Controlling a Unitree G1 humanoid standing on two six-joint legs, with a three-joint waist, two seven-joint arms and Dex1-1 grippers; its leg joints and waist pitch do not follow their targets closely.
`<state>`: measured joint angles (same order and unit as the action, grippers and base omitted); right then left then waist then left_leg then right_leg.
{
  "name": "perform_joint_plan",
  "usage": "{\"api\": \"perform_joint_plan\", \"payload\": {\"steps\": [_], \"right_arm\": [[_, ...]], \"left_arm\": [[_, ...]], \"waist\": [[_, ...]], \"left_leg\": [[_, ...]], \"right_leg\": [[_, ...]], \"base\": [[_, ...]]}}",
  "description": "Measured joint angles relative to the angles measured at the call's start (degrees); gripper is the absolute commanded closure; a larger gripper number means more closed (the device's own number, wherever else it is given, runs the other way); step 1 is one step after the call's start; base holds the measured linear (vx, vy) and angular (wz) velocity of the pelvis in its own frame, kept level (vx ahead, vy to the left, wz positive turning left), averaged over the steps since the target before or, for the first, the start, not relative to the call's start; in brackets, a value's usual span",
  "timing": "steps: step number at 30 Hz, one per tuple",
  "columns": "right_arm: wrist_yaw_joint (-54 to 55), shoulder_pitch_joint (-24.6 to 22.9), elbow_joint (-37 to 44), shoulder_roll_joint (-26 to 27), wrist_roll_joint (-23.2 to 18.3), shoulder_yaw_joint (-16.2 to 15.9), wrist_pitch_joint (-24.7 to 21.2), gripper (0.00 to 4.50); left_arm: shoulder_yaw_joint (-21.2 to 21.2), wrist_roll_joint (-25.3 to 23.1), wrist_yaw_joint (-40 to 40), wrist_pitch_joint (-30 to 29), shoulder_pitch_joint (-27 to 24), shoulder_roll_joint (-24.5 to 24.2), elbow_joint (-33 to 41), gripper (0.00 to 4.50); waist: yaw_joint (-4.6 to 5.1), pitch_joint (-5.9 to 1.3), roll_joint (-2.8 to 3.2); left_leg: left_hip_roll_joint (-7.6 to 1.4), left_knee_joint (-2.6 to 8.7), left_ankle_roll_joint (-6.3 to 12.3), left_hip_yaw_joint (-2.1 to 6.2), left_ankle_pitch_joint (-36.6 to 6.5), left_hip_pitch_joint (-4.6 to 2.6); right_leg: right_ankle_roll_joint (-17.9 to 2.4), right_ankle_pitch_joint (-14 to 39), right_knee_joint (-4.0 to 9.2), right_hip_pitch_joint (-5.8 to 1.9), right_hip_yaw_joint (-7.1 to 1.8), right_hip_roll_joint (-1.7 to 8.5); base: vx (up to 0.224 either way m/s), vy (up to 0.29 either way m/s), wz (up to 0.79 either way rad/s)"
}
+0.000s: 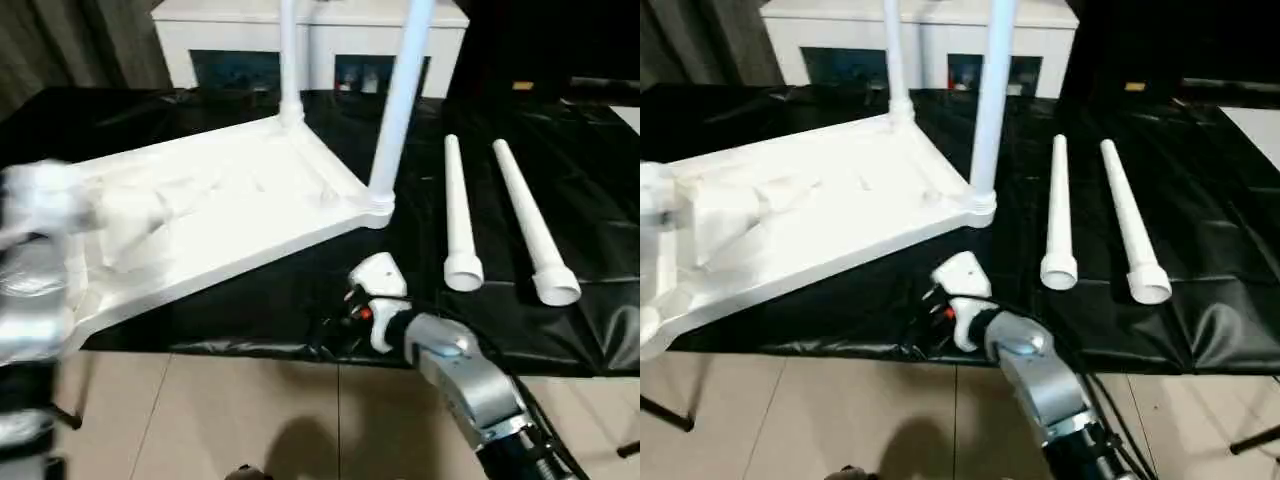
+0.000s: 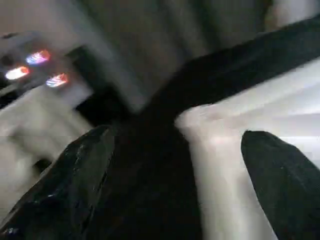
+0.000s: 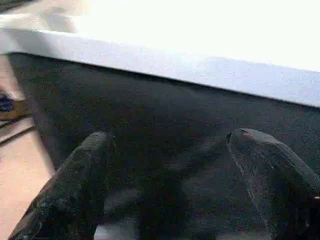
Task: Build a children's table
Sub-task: Rotate leg to tighten, then rotate table base
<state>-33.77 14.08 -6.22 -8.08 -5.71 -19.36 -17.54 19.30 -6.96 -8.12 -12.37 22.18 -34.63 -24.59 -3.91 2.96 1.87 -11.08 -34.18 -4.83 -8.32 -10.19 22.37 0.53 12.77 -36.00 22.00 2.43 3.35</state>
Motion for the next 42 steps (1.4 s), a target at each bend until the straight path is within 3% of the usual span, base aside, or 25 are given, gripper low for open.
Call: {"api": "perform_joint_plan", "payload": {"steps": [9, 15, 21, 26, 35, 39, 42], "right_arm": [[-2.94, -0.79, 2.75, -0.25, -1.40, -1.39, -0.61, 0.52], [-2.02, -0.55, 2.25, 0.05, -1.17, -1.10, -0.40, 0.52], [0.82, -0.04, 0.26, 0.39, -0.22, 0.47, 0.23, 0.52], [3.67, 1.21, -1.99, 0.79, 0.69, 1.88, 0.38, 0.52], [8.72, 2.00, -4.93, 1.88, 1.51, 5.04, 0.40, 0.52], [16.45, 5.99, -12.43, 4.14, 1.89, 10.02, 1.38, 0.52], [19.02, 9.83, -17.23, 5.28, 1.83, 11.82, 2.79, 0.52]], "left_arm": [[2.60, 1.39, 1.45, -3.45, -5.31, -2.41, -4.22, 0.01], [-0.52, 4.08, 10.90, -9.88, -7.59, -1.24, -2.42, 0.01], [-3.05, 7.47, 18.01, -15.76, -8.13, -1.00, 3.30, 0.01], [-7.32, 8.58, 24.30, -20.54, -8.28, -0.80, 8.68, 0.01], [-14.02, 10.12, 27.35, -25.25, -8.42, 5.32, 13.41, 0.01], [-16.34, 10.04, 27.68, -26.80, -8.05, 8.10, 16.09, 0.01], [-19.50, 10.16, 29.76, -26.91, -8.10, 9.30, 18.37, 0.01]], "waist": [[-1.49, -0.29, -0.46], [-1.42, -0.34, -0.55], [-2.03, -0.34, -0.50], [-2.60, -0.33, -0.37], [-2.34, -0.44, -0.06], [-2.37, -0.40, 0.00], [-2.30, -0.41, -0.01]], "left_leg": [[0.00, 0.02, -0.02, 0.01, -0.01, -0.16], [0.03, 0.02, -0.02, 0.00, -0.01, -0.23], [0.06, 0.03, -0.02, -0.01, -0.01, -0.23], [0.06, 0.09, -0.02, -0.03, -0.01, -0.24], [0.06, 0.16, -0.03, -0.09, -0.01, -0.26], [0.07, 0.19, -0.03, -0.13, 0.00, -0.24], [0.07, 0.19, -0.03, -0.16, 0.00, -0.22]], "right_leg": [[0.02, -0.03, -0.11, -0.06, -0.05, 0.00], [-0.01, -0.10, -0.11, -0.07, -0.12, 0.01], [-0.01, -0.10, -0.12, -0.10, -0.13, 0.05], [-0.01, -0.10, -0.12, -0.10, -0.14, 0.05], [0.00, -0.11, -0.12, -0.07, -0.16, 0.06], [-0.01, -0.11, -0.11, -0.06, -0.17, 0.07], [-0.01, -0.11, -0.10, -0.04, -0.19, 0.07]], "base": [[0.000, 0.000, 0.00], [0.000, 0.000, 0.00], [0.000, 0.000, 0.00], [0.000, 0.000, 0.00], [0.000, 0.000, 0.00], [0.000, 0.000, 0.00], [0.000, 0.000, 0.00]]}}
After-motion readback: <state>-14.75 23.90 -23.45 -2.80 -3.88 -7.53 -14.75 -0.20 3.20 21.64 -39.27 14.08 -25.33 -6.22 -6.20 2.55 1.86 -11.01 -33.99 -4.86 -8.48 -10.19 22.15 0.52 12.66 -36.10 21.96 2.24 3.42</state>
